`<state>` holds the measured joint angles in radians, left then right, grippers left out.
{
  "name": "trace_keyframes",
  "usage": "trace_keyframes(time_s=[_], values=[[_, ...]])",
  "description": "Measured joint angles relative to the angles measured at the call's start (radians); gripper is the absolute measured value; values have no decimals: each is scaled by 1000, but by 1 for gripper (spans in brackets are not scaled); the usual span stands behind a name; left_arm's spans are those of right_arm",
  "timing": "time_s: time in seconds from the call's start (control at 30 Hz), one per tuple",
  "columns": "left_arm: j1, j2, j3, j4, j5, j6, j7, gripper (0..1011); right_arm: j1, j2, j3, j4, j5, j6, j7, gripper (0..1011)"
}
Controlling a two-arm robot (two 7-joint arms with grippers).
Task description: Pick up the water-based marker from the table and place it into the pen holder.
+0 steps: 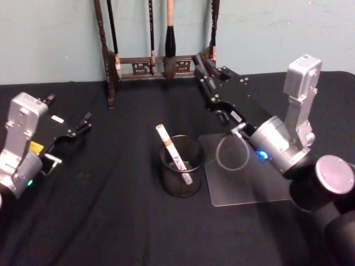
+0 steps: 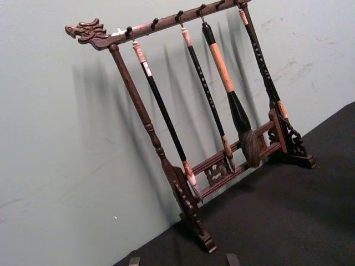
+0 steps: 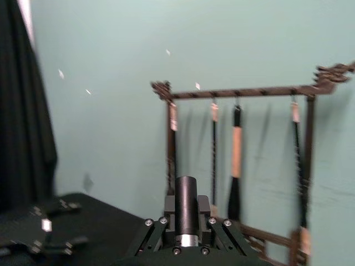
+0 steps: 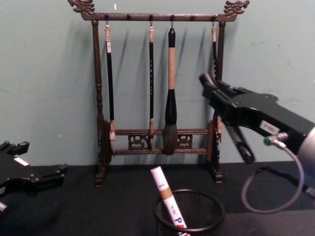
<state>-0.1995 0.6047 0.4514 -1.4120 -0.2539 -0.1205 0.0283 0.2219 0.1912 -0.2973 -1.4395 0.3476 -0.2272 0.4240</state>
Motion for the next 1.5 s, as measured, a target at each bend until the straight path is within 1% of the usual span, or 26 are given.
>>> trace_keyframes(time_s=[0.07, 0.1, 0.2, 0.27, 0.3, 0.47, 0.67, 1.0, 1.5], values=[[0, 0, 0, 0, 0, 0, 0, 1001, 0, -9, -8, 6, 15, -17, 13, 233], [0, 0, 0, 0, 0, 0, 0, 1001, 1, -16, -19, 13, 27, -28, 24, 233], [0, 0, 0, 0, 0, 0, 0, 1001, 4, -28, -43, 31, 47, -37, 46, 233], [0, 0, 0, 0, 0, 0, 0, 1001, 6, -32, -54, 41, 54, -38, 53, 233], [0, 0, 0, 0, 0, 0, 0, 1001, 8, -34, -66, 48, 59, -37, 60, 233], [0, 0, 0, 0, 0, 0, 0, 1001, 12, -36, -94, 67, 71, -26, 70, 233], [0, 0, 0, 0, 0, 0, 0, 1001, 15, -34, -112, 81, 75, -13, 69, 233], [0, 0, 0, 0, 0, 0, 0, 1001, 21, -31, -127, 94, 71, -2, 53, 233], [0, 0, 0, 0, 0, 0, 0, 1001, 23, -26, -135, 101, 75, 18, 49, 233]])
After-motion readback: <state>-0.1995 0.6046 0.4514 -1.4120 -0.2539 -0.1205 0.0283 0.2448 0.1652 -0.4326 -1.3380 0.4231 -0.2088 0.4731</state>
